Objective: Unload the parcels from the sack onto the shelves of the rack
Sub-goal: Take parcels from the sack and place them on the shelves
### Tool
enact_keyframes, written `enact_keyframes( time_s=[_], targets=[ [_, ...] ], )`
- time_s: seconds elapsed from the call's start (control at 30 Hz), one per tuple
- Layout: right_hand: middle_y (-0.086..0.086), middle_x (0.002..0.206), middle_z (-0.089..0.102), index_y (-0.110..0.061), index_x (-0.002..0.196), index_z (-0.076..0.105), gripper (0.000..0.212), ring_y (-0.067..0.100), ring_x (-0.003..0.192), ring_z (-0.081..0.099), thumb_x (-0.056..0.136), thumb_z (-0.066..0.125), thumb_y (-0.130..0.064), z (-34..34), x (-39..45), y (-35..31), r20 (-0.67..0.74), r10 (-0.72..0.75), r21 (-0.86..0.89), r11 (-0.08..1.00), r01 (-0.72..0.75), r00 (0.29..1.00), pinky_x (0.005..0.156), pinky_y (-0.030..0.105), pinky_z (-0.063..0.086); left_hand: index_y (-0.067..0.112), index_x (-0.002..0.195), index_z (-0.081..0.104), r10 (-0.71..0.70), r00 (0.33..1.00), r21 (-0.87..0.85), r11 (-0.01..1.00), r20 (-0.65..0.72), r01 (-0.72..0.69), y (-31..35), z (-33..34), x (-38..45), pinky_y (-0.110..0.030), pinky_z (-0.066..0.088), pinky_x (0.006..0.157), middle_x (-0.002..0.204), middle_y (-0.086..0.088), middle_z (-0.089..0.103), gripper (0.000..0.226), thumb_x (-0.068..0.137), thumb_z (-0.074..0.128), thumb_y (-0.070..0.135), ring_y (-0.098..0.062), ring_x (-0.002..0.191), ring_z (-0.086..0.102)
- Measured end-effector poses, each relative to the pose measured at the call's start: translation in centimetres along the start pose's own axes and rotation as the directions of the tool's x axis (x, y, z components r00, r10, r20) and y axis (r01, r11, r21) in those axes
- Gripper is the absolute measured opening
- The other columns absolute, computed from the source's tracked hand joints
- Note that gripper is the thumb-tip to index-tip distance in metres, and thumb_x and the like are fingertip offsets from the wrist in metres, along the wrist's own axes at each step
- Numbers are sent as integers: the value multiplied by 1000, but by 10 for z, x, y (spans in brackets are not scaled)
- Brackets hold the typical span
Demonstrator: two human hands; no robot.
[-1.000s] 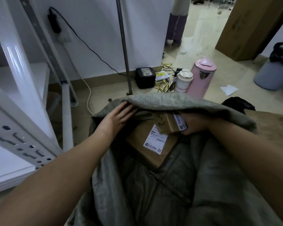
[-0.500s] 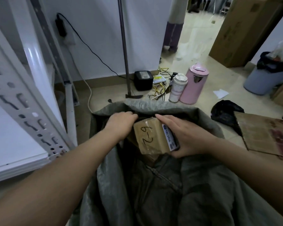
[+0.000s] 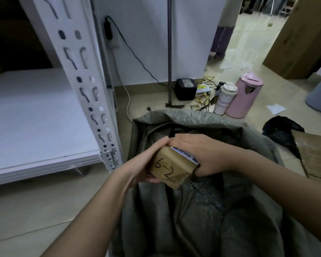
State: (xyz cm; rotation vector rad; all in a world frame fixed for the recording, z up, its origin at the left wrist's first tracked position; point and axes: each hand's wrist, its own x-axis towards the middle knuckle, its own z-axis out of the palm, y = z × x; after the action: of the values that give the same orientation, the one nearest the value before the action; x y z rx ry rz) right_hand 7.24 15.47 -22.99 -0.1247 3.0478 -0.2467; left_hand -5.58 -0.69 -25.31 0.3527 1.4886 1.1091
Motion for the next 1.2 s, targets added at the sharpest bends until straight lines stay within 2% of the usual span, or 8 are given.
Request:
enact_keyframes(
  time_s=[0.17,0.27,0.4,0.5,0.57,0.73,0.93,1.2],
  targets=[
    [-12,148,40,-35,141,43,68,13,143,26,78,62,-18,3,2,-8,-71,171,283,948,-145,983,120,37,17,27,89,64,-47,996,-158,987,-71,35,-10,-13,-13,-32,52,72,76,-1,65,34,79,57,58,-17,79,61],
    [-7,136,46,-27,130,55,53,19,135,41,77,60,-21,21,-12,-17,-273,517,595,753,-279,811,115,46,29,26,81,64,-107,989,-252,964,-101,78,-4,-6,-30,-30,51,68,67,2,65,34,78,58,59,-16,75,61],
    [3,133,49,-28,129,44,58,25,128,48,79,65,-47,9,-6,-69,98,886,972,14,-237,454,106,47,41,23,80,65,-205,967,-332,932,-153,145,23,19,-72,-29,51,67,58,2,66,36,79,58,59,-16,72,61],
    [0,124,59,-35,128,43,50,25,109,60,85,55,-59,-49,-12,-116,566,718,824,-499,-267,405,74,38,54,20,78,66,-291,938,-374,905,-188,206,53,39,-111,-25,47,62,62,-1,65,42,77,58,61,-17,67,60],
    [4,112,68,-30,125,53,48,26,98,66,85,55,-57,-94,-24,-139,694,587,709,-656,-258,417,71,38,56,20,74,66,-329,926,-417,880,-186,229,74,51,-141,-23,40,59,65,-2,63,44,73,58,63,-18,64,57],
    [7,64,70,-13,89,68,37,21,66,63,92,48,-44,-228,-48,-193,782,479,591,-773,-231,399,60,25,47,19,65,62,-470,866,-423,828,-167,368,146,73,-240,-18,35,48,51,-1,60,51,75,53,68,-16,53,52],
    [6,64,71,-14,82,72,35,24,79,62,84,55,-46,-368,-71,-260,783,520,609,-755,-245,341,88,36,47,15,78,63,-550,801,-394,808,-236,438,251,87,-365,-21,43,58,68,-7,62,56,81,48,68,-19,66,57],
    [13,77,70,-9,92,69,42,25,73,64,90,53,-48,-463,-91,-329,753,549,629,-762,-151,363,67,31,51,11,74,60,-477,839,-336,860,-262,383,312,99,-480,-22,41,56,42,-6,60,48,84,55,58,-19,63,56]
  ],
)
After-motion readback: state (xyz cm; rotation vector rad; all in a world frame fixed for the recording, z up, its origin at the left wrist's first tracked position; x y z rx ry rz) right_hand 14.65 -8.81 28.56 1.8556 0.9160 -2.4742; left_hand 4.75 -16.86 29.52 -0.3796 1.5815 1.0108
